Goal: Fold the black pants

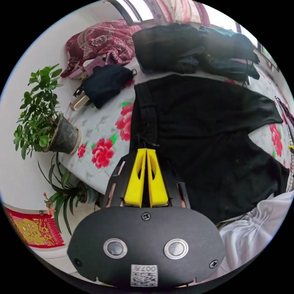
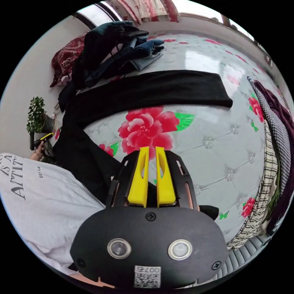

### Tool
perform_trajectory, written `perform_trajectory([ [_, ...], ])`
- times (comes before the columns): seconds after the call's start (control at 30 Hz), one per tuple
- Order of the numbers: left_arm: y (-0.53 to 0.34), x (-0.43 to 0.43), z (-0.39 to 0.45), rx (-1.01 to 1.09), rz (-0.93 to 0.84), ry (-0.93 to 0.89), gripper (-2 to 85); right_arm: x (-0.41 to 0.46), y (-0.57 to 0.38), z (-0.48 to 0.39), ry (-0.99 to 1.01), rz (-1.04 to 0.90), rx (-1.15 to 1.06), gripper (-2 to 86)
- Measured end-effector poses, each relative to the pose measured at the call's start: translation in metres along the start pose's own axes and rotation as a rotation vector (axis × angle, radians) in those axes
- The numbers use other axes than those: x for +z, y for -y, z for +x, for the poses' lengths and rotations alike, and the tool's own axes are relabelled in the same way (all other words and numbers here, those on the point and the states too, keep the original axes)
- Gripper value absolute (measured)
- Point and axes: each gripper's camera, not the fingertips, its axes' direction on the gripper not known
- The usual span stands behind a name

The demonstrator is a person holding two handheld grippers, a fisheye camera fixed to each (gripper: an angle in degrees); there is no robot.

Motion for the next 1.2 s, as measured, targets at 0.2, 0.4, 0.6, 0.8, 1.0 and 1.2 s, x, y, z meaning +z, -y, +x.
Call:
perform_trajectory([
  [0.2,0.155,0.029,-0.012,0.159,0.028,-0.067,7.3,-0.006,0.128,0.023,-0.146,0.065,-0.076,5.4],
  [0.4,0.284,0.093,0.013,0.276,-0.119,-0.026,7.2,0.03,0.248,0.041,-0.266,-0.072,-0.181,7.9],
  [0.6,0.316,0.145,0.075,0.701,-0.267,0.069,0.7,0.089,0.32,0.055,-0.333,-0.309,-0.367,10.0],
  [0.8,0.318,0.15,0.1,0.845,-0.314,0.212,-0.9,0.107,0.338,0.067,-0.25,-0.506,-0.388,5.1],
  [1.0,0.316,0.105,0.062,0.682,-0.213,0.11,-0.9,0.031,0.28,0.041,-0.284,-0.281,-0.398,0.8],
  [1.2,0.253,0.003,0.022,0.66,-0.001,0.114,-0.9,-0.094,0.15,-0.005,-0.316,0.03,-0.38,0.3],
])
